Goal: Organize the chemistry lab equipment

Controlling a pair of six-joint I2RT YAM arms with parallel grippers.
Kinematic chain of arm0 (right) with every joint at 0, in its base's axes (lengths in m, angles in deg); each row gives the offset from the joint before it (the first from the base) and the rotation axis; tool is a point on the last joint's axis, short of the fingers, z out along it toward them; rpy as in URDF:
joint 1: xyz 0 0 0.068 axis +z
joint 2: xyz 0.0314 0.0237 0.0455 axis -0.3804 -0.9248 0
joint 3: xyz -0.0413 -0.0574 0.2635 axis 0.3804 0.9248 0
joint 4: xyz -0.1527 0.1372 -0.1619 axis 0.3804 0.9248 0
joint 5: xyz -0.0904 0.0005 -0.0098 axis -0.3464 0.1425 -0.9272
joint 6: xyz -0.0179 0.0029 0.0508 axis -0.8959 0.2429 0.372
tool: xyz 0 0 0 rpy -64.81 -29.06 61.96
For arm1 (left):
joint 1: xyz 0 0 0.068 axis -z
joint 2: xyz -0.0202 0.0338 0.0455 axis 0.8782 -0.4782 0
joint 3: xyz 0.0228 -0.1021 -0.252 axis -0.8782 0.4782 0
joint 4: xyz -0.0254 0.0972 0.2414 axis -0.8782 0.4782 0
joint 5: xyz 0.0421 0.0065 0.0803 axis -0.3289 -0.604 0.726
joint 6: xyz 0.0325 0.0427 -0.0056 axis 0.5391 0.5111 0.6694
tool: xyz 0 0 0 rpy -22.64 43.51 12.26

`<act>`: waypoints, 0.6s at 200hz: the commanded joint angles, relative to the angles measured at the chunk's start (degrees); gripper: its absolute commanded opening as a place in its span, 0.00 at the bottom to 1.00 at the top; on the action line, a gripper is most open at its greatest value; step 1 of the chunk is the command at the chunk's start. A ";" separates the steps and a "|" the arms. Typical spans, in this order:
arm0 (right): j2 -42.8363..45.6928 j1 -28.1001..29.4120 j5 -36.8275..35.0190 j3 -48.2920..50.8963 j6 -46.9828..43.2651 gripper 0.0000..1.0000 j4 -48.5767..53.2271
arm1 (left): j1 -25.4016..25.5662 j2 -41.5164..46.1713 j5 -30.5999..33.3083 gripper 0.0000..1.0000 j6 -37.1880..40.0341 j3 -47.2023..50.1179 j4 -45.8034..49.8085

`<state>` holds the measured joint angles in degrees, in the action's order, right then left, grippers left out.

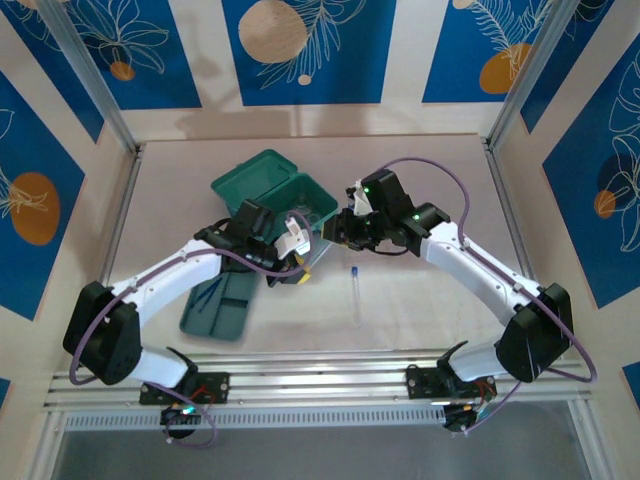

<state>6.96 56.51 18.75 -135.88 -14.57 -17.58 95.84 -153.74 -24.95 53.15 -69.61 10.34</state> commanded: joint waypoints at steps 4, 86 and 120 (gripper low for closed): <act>-0.78 -0.09 3.30 -0.56 -0.71 0.29 -0.88 | 0.72 0.72 0.16 0.03 1.46 0.49 1.12; -0.69 0.00 4.19 -0.46 -2.33 0.24 0.58 | 0.72 0.68 0.97 0.04 1.21 0.44 0.94; -0.38 -0.05 4.02 -0.43 -3.27 0.21 1.55 | 0.67 0.67 1.02 0.05 1.25 0.45 0.96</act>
<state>6.33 56.34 19.79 -135.88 -16.10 -17.23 95.84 -153.74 -24.52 53.52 -69.61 10.31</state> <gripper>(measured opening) 0.227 0.080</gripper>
